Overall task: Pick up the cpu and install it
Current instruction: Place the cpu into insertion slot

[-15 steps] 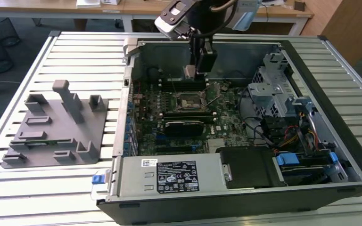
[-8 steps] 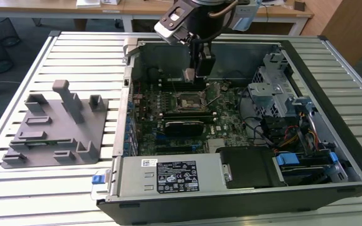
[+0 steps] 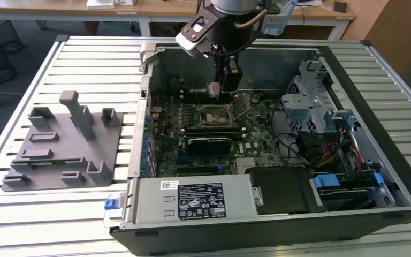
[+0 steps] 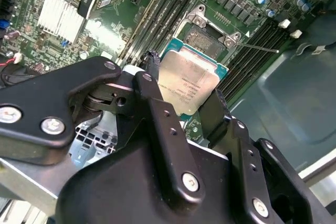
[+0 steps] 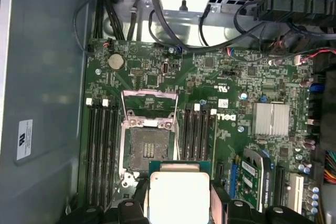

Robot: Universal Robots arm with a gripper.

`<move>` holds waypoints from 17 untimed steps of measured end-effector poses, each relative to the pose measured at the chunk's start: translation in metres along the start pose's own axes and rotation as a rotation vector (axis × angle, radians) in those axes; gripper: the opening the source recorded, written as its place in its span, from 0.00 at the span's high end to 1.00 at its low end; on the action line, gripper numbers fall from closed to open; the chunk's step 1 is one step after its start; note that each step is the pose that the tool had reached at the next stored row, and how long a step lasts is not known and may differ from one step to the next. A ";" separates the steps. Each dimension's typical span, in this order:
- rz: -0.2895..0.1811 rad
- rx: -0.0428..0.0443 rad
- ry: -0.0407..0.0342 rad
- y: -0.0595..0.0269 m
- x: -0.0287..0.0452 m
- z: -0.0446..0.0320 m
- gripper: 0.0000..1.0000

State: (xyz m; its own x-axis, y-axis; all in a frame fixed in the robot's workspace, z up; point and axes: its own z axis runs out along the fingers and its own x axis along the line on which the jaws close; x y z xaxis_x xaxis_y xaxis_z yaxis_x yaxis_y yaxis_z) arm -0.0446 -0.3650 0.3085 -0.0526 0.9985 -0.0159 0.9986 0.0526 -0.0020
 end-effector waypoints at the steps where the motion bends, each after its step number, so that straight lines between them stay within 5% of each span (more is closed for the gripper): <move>1: 0.000 -0.0028 0.0001 0.0000 0.0002 0.0008 0.46; 5: 0.004 -0.0174 -0.0008 0.0000 0.0012 0.0036 0.46; 17: 0.028 -0.0172 -0.0009 0.0008 0.0148 0.0235 0.46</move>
State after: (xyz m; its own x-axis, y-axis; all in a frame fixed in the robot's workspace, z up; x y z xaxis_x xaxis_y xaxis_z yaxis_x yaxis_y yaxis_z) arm -0.0446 -0.3505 0.2847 -0.0242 0.9996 -0.0167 0.9996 0.0245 0.0157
